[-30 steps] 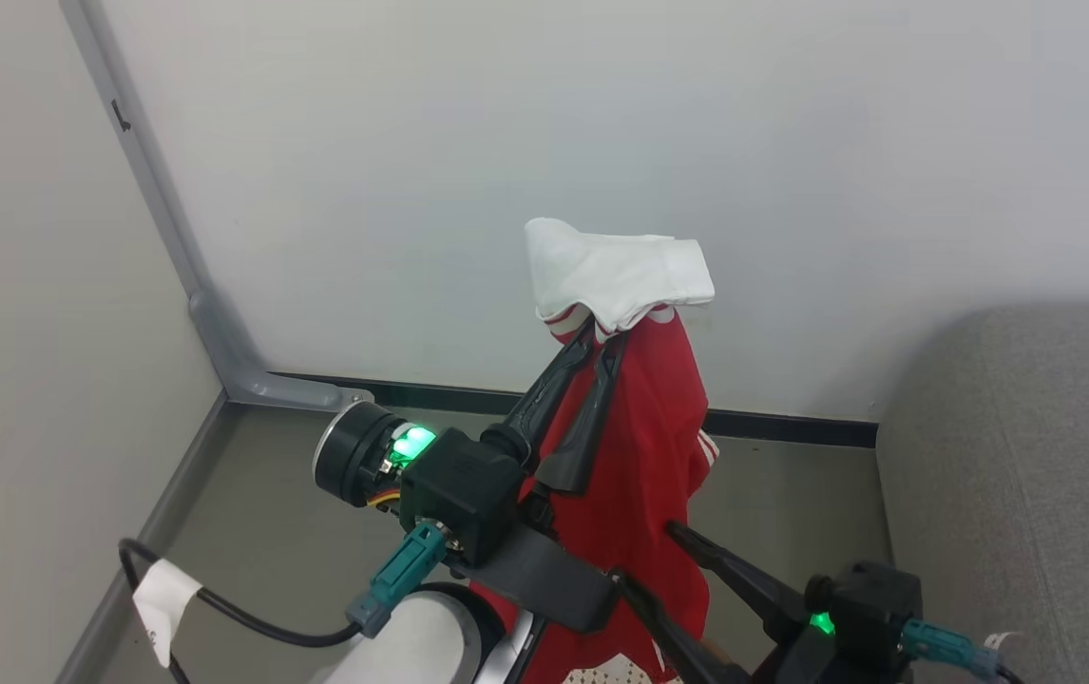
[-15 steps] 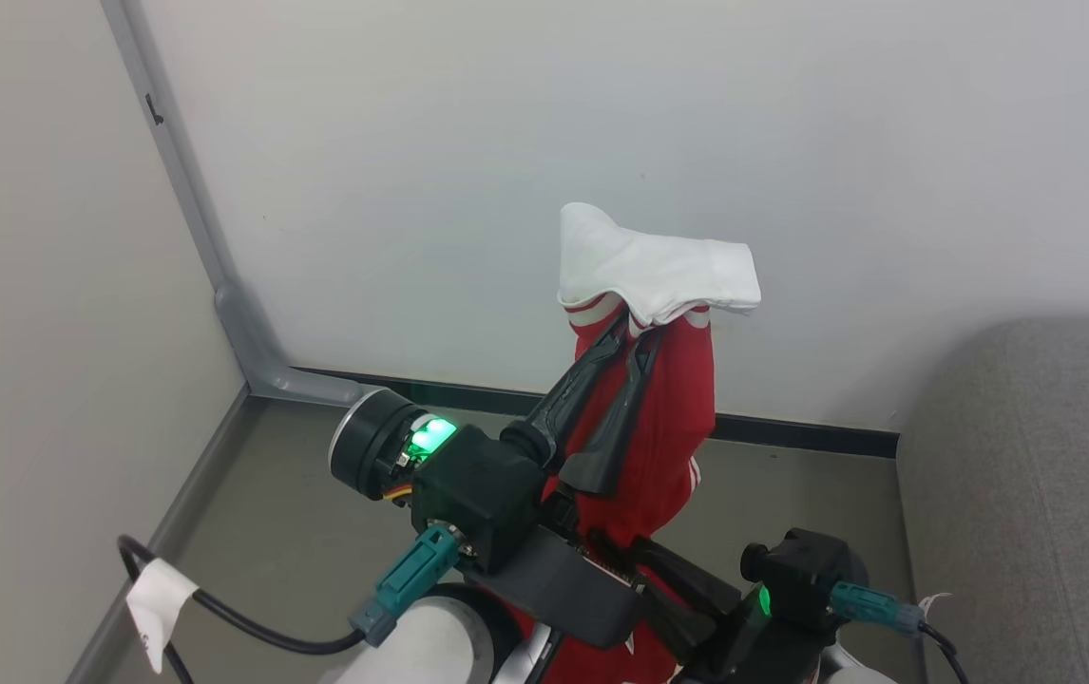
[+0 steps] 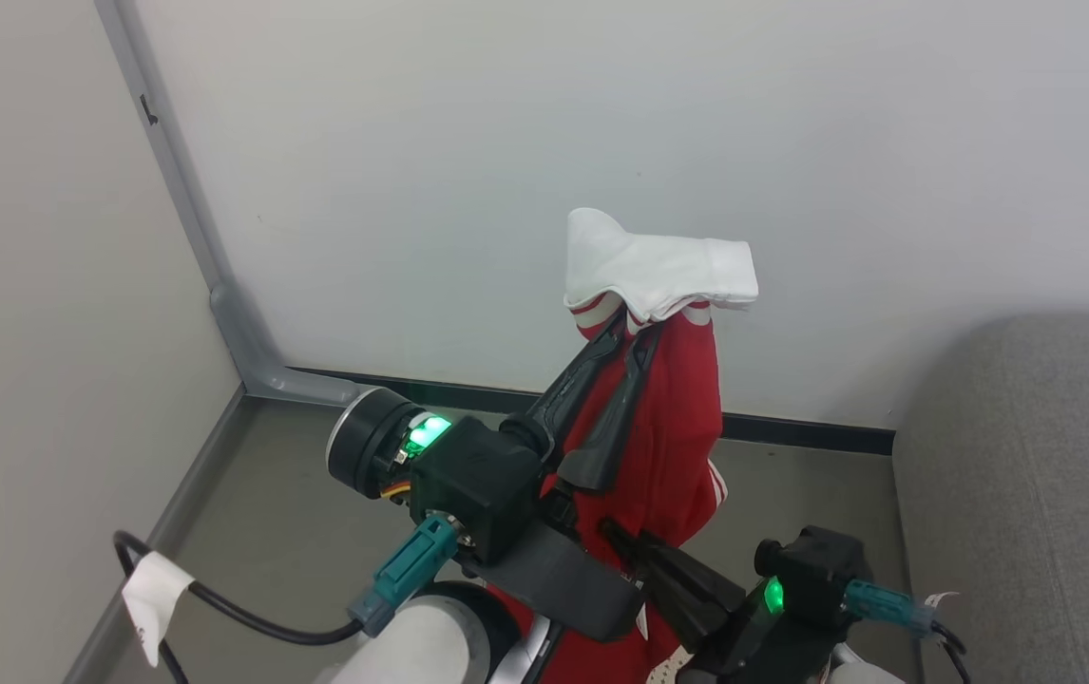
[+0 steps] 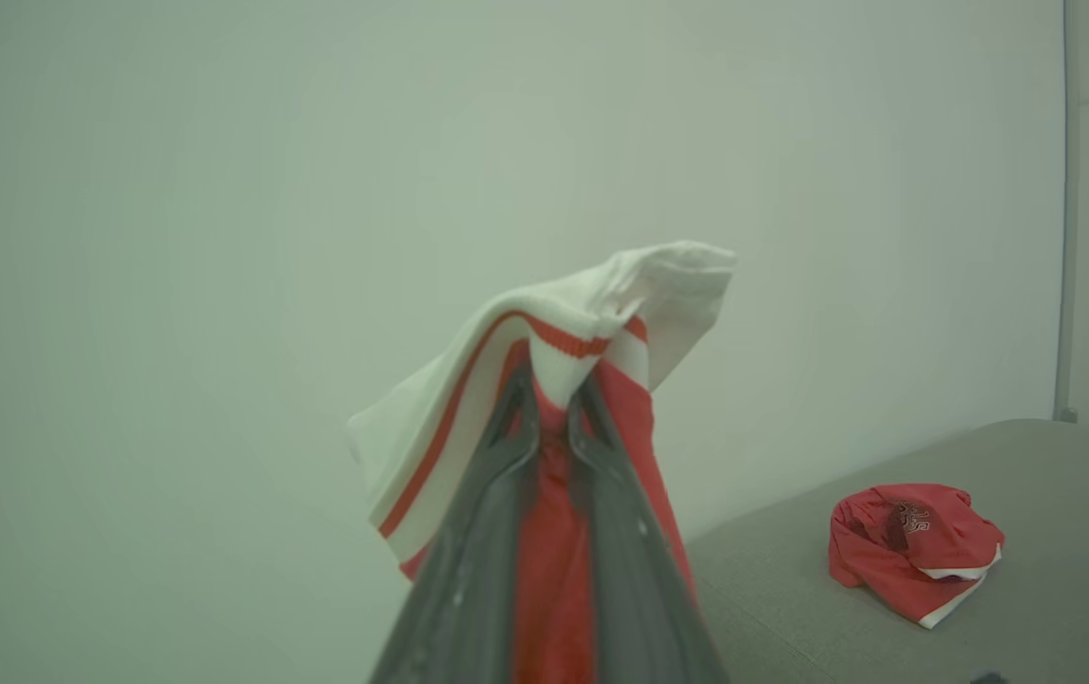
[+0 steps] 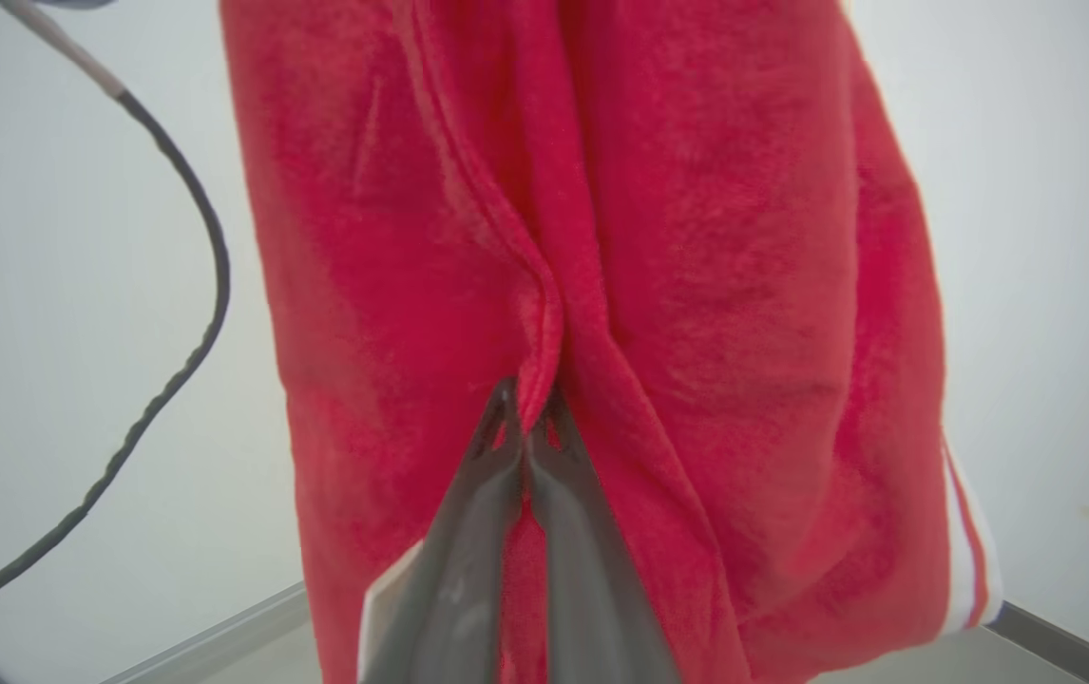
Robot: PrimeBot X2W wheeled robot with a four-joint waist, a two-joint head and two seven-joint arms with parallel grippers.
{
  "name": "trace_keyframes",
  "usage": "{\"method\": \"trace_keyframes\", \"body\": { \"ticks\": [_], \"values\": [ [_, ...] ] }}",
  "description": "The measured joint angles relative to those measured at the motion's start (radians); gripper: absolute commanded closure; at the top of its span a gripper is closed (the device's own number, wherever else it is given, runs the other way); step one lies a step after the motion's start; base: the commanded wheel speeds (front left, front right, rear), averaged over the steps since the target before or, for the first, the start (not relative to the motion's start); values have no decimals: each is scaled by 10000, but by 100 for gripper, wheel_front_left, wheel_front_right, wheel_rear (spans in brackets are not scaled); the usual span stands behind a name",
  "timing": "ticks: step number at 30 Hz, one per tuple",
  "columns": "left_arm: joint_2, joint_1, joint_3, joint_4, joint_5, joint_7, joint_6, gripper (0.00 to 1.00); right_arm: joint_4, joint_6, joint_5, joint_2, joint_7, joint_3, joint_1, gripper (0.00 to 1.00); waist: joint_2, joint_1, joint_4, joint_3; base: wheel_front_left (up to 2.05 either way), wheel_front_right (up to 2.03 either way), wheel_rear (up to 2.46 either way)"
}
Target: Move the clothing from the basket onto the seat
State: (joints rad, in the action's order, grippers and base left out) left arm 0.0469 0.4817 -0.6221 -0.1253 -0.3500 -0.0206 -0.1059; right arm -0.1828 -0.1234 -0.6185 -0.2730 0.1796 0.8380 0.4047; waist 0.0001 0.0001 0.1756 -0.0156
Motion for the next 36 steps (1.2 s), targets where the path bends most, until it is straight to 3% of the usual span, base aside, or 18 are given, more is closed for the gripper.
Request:
{"method": "trace_keyframes", "body": {
  "ticks": [5,7,8,9,10,11,12,27,36],
  "values": [
    [13,-35,23,-63,6,-104,-12,98,-209,0,-71,-132,211,-410,314,100,0,0,-67,10,0,0,0],
    [44,-106,-4,-65,54,-144,-73,89,-280,0,-82,-230,265,-740,473,100,0,0,-96,12,0,0,0],
    [73,-195,-17,-65,81,-148,-82,73,-337,0,-98,-293,332,-882,569,100,0,0,-112,12,0,0,0],
    [96,-265,-36,-61,84,-188,-84,68,-380,0,-125,-351,347,-1022,656,100,0,0,-127,12,0,0,0],
    [117,-328,-59,-58,98,-232,-84,43,-445,0,-155,-408,357,-1152,758,100,0,0,-144,12,0,0,0],
    [130,-398,-82,-56,128,-240,-84,11,-493,0,-153,-483,397,-1283,852,100,0,0,-161,12,0,0,0],
    [136,-451,-123,-54,171,-293,-84,0,-541,0,-155,-560,430,-1421,949,100,0,0,-179,11,0,0,0],
    [155,-1889,-1143,-654,472,-533,-94,0,-1490,90,-311,-1845,600,-3329,2198,100,-1,-2,-514,166,0,0,0],
    [155,-2407,-2171,-531,717,-752,-96,0,-1896,90,-428,-3202,685,-4606,3271,100,0,-1,-708,634,0,0,0]
  ]
}}
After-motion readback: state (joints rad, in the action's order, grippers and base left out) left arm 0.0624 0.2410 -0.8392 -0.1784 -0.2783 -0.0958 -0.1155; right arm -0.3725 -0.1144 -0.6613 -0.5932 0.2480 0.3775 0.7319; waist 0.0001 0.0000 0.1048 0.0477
